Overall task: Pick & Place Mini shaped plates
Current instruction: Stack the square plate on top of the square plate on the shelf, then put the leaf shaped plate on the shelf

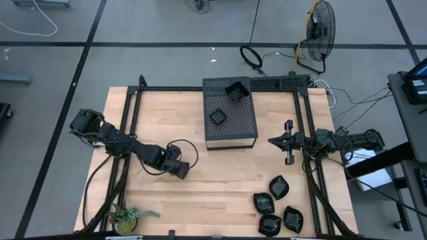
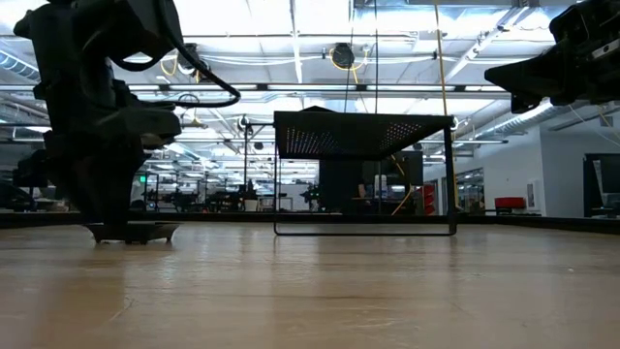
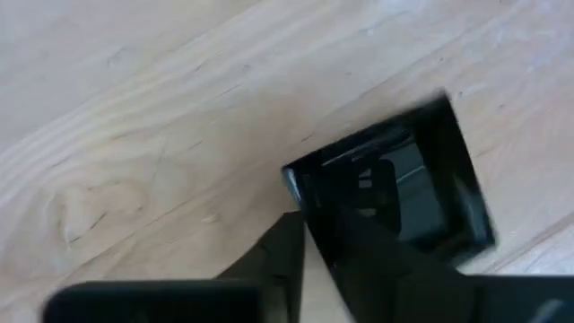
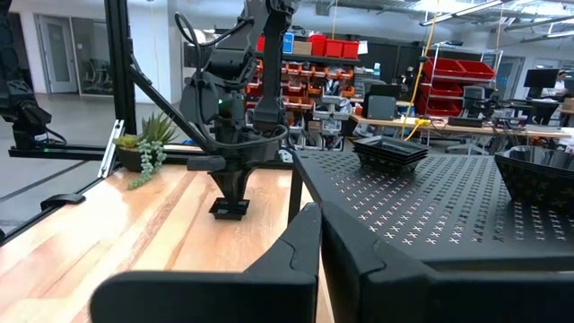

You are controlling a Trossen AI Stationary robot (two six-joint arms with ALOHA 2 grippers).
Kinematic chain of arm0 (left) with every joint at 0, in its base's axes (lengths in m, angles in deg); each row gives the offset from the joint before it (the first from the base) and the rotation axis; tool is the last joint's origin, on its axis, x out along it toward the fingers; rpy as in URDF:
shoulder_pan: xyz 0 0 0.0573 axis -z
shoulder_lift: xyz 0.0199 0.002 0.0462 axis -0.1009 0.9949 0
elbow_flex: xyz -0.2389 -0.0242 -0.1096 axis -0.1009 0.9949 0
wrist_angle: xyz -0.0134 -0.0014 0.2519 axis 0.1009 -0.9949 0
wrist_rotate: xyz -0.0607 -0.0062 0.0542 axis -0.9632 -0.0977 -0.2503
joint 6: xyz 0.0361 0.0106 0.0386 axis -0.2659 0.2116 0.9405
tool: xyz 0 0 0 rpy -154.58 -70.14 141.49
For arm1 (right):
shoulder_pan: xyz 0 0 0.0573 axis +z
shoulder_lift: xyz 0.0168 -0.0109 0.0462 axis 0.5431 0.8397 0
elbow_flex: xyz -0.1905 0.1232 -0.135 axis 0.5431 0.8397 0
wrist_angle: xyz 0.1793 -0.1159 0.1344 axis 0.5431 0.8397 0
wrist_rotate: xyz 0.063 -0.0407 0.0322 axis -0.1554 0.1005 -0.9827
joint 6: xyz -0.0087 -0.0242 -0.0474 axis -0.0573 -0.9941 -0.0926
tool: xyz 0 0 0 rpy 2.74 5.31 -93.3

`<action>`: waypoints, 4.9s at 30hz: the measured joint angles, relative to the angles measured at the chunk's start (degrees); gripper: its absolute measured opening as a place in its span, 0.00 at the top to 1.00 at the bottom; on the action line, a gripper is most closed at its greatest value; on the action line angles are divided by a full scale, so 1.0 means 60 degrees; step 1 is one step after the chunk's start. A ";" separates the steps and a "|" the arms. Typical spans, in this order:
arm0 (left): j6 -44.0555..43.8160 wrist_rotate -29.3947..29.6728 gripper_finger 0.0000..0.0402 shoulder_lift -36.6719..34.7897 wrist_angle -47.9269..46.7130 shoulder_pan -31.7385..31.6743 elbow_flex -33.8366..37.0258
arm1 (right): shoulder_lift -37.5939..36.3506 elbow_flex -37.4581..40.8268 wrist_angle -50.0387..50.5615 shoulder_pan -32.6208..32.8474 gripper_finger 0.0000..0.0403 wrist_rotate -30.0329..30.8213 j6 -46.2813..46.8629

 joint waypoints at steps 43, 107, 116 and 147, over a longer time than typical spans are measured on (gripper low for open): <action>0.7949 0.0219 0.98 -0.3094 0.1809 -0.4112 -0.3554 | 0.0000 0.0001 -0.0007 0.0000 1.00 0.0002 0.0000; 1.1644 -0.2164 0.97 -0.1024 -0.0657 -0.6131 -0.5852 | 0.0004 -0.0001 -0.0007 0.0000 1.00 0.0003 0.0000; 1.1836 -0.1205 0.95 -0.4109 -0.0689 -0.5061 -0.5023 | 0.0004 -0.0003 -0.0004 0.0000 1.00 0.0000 0.0000; 1.2255 0.0000 0.99 -1.3402 0.6068 -0.2452 0.6354 | 0.0001 0.0001 -0.0004 0.0000 1.00 0.0000 -0.0001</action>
